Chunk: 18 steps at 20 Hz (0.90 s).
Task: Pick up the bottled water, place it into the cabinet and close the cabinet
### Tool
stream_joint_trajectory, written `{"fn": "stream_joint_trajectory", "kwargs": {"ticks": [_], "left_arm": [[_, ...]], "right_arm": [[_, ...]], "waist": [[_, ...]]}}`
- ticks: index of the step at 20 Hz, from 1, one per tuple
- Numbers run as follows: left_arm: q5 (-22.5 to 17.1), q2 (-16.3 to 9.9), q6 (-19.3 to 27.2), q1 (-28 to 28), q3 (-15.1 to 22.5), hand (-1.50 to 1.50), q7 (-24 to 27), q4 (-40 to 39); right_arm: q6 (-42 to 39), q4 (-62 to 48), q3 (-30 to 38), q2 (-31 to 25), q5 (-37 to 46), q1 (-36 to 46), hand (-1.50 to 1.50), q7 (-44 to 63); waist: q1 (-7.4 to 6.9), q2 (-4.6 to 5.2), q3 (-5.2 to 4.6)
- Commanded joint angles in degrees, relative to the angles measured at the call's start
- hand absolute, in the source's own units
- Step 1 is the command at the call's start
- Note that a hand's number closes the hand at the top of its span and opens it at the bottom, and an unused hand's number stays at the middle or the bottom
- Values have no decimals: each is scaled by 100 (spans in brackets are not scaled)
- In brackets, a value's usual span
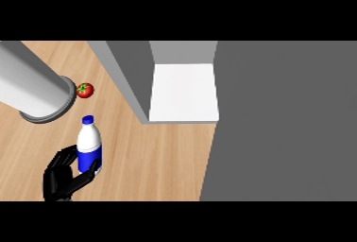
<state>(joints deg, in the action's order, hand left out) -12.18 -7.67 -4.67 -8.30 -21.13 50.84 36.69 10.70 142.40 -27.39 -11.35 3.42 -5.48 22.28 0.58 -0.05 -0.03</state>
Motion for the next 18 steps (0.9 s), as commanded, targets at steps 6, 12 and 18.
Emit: {"fn": "stream_joint_trajectory", "kwargs": {"ticks": [6, 12, 18], "left_arm": [[744, 227, 1528, -290, 419, 150, 473, 450], [1415, 610, 595, -768, 1613, 150, 186, 599], [679, 762, 637, -892, 2417, 150, -551, 1211]], "right_arm": [[-33, 544, 189, -232, 10, -92, -150, 206], [171, 135, -257, -53, 257, -36, -150, -70], [310, 442, -565, -142, 624, -350, -150, -61]], "waist": [[-22, -10, 7], [78, -17, 3], [19, -27, 1]]}}
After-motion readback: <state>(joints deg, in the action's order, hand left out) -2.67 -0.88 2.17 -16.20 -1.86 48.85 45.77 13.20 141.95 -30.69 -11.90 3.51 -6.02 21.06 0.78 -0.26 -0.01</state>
